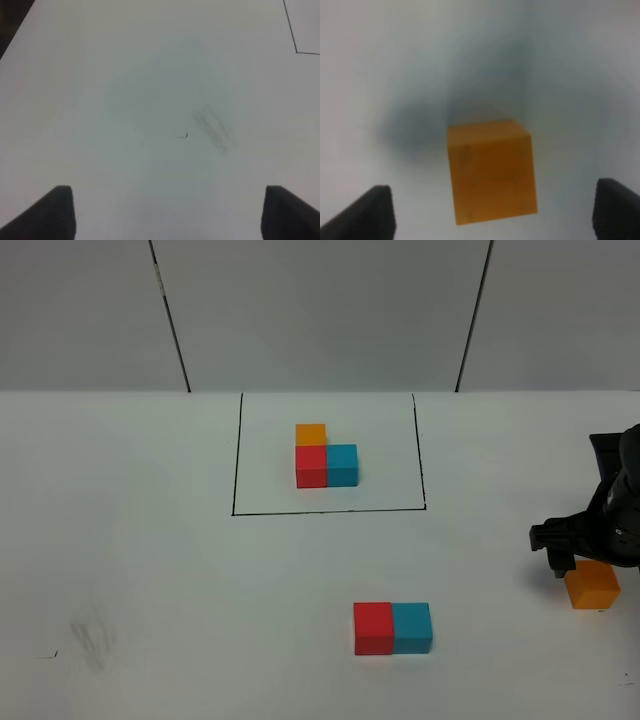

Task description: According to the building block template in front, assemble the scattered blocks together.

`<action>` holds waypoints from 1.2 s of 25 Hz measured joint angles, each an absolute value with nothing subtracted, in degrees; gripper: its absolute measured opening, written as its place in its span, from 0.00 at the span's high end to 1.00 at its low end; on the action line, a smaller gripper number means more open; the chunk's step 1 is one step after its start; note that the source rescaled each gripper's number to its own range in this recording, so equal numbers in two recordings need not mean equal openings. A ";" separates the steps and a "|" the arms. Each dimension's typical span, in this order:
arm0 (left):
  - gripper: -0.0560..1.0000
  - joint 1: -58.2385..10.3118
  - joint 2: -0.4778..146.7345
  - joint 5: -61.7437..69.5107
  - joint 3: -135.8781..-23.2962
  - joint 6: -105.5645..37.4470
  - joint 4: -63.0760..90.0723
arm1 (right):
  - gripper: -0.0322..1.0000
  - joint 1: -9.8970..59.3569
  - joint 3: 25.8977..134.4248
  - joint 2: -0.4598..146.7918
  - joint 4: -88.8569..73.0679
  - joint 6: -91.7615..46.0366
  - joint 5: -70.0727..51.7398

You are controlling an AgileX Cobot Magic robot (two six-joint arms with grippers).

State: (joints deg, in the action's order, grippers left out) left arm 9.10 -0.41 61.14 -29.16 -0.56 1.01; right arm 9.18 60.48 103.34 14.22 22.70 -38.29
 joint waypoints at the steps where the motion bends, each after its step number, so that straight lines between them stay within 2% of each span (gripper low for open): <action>1: 0.01 9.10 -0.41 61.14 -29.16 -0.56 1.01 | 0.27 9.18 60.48 104.03 14.22 22.70 -37.88; 14: 0.01 9.10 -0.41 61.14 -29.16 -0.56 1.01 | 0.28 8.27 60.42 109.16 14.48 22.48 -34.65; 16: 0.01 9.10 -0.41 61.14 -29.16 -0.56 1.01 | 0.33 8.15 60.42 109.38 14.52 22.10 -34.29; 18: 0.01 9.10 -0.41 61.14 -29.16 -0.56 1.01 | 0.42 8.13 60.42 109.44 14.52 21.92 -33.43; 22: 0.01 9.10 -0.41 61.14 -29.16 -0.56 1.01 | 0.74 8.13 60.42 109.44 14.52 21.79 -32.53; 30: 0.01 9.10 -0.41 61.14 -29.16 -0.56 1.01 | 0.73 8.13 60.42 109.26 14.91 21.50 -32.51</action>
